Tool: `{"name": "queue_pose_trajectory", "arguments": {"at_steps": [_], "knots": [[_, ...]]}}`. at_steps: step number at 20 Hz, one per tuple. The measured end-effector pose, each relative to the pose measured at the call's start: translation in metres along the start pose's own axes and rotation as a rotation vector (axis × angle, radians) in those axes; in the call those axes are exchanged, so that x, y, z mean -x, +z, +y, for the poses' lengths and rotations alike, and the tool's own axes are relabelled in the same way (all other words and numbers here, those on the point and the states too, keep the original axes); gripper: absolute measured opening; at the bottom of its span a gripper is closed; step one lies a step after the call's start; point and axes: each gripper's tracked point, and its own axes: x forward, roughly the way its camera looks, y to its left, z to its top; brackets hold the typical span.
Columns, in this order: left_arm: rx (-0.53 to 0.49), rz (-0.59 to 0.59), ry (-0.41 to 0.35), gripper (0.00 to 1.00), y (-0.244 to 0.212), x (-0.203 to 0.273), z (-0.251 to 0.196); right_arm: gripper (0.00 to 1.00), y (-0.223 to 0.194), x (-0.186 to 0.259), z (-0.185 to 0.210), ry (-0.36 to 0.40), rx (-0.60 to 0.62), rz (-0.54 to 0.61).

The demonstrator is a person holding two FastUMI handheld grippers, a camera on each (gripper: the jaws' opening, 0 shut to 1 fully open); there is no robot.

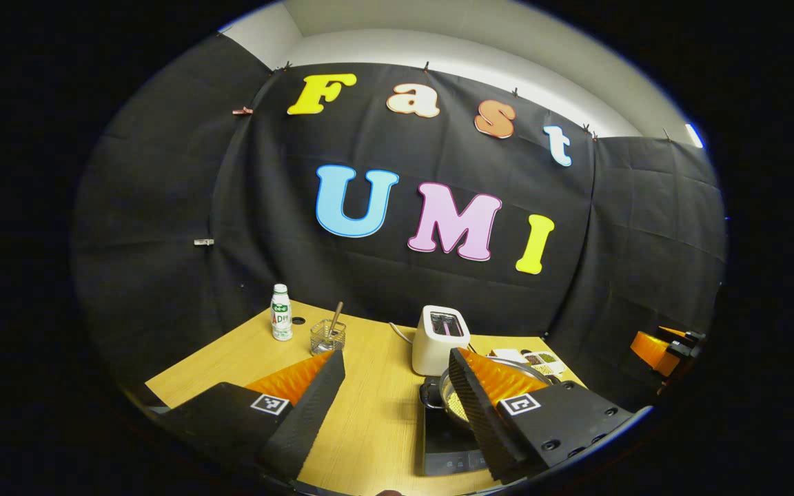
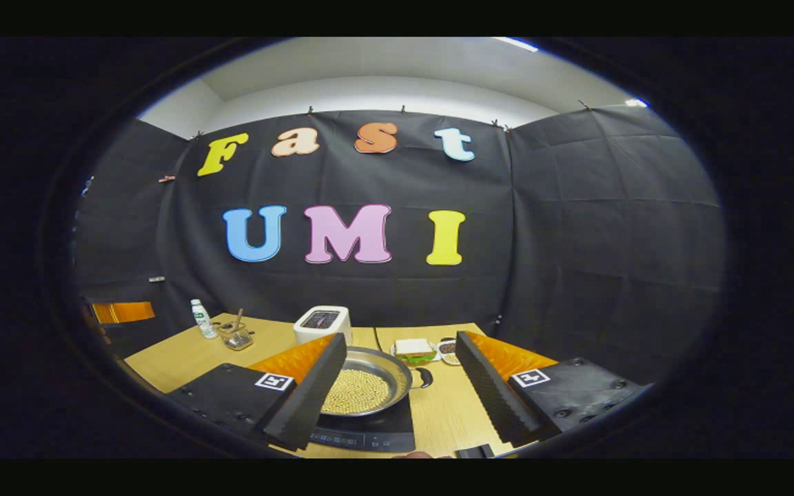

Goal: First push the handle of the pot to place it horizontally, then grasp the pot with both hands and set it on the induction cooktop.

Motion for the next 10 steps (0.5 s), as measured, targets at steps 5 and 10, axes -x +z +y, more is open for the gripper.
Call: {"name": "queue_pose_trajectory", "arguments": {"at_steps": [5, 10], "knots": [[-0.071, -0.064, 0.038, 0.95, -0.002, 0.060, 0.009, 0.93, -0.004, 0.041, -0.017, -0.061, -0.048, -0.005], [-0.079, -0.056, 0.026, 0.95, -0.013, 0.093, -0.002, 0.98, -0.019, 0.073, -0.025, -0.079, -0.059, 0.027]]}}
